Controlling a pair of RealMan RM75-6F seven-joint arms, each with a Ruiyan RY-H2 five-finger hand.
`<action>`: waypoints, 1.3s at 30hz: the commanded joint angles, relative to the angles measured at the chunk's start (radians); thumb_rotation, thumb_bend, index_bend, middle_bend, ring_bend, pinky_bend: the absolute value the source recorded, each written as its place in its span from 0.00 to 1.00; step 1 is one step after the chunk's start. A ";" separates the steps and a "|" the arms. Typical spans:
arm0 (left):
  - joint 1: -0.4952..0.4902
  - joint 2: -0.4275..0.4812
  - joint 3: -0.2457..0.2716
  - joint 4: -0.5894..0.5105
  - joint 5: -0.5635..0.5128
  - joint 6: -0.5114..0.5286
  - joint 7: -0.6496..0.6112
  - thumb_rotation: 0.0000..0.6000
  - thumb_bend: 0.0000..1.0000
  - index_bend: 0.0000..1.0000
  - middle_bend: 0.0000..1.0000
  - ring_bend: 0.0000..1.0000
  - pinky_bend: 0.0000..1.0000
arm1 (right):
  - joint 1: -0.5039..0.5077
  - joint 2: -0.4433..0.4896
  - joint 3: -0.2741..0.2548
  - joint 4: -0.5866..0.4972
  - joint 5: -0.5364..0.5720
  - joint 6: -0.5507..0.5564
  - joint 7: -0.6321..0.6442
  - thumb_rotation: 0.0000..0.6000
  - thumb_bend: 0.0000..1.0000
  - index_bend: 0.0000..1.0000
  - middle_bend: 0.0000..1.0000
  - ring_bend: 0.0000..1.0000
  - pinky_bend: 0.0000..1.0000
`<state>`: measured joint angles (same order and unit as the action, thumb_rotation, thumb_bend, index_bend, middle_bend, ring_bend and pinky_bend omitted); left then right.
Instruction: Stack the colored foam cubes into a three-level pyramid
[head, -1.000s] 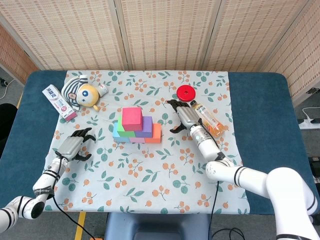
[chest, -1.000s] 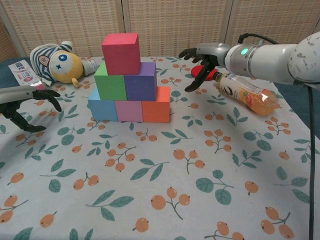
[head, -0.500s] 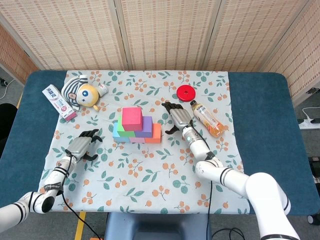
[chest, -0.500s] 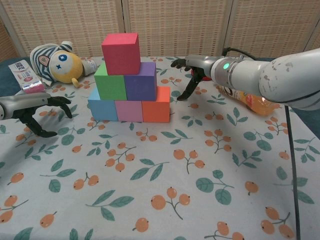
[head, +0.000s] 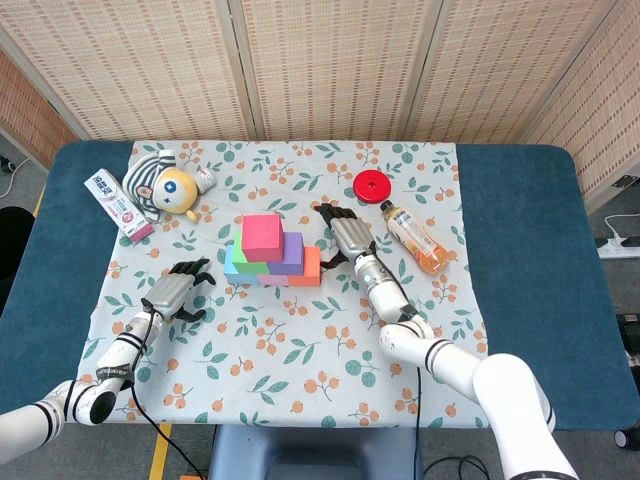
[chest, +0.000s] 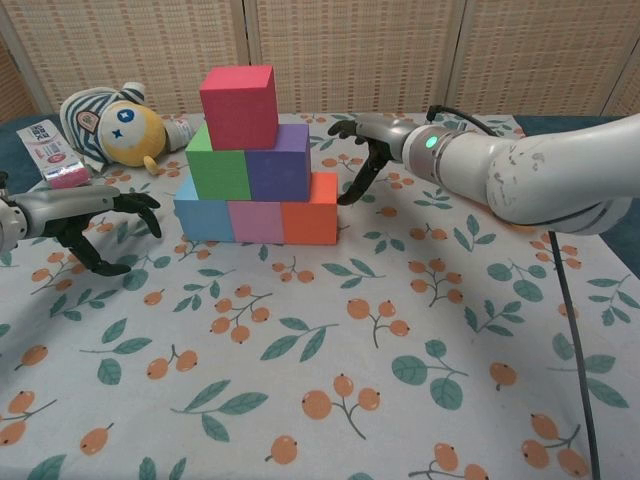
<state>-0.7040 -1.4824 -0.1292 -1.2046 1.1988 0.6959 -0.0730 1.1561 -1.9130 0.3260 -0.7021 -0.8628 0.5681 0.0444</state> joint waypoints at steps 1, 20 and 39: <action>-0.002 0.003 0.001 -0.004 -0.001 -0.001 0.003 1.00 0.32 0.28 0.00 0.00 0.00 | 0.001 -0.008 0.009 0.010 -0.010 -0.006 0.005 1.00 0.00 0.00 0.00 0.00 0.00; 0.038 0.075 0.004 -0.076 0.007 0.051 -0.056 1.00 0.32 0.28 0.00 0.00 0.00 | -0.095 0.189 0.027 -0.247 -0.044 0.047 -0.064 1.00 0.00 0.00 0.00 0.00 0.00; 0.369 0.351 0.048 -0.298 0.099 0.528 -0.155 1.00 0.32 0.28 0.00 0.00 0.00 | -0.663 0.892 -0.115 -1.059 -0.260 0.603 -0.008 1.00 0.00 0.00 0.00 0.00 0.00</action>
<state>-0.3766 -1.1553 -0.0977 -1.4783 1.2755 1.1749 -0.2240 0.5897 -1.0799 0.2588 -1.7013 -1.0307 1.0674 -0.0230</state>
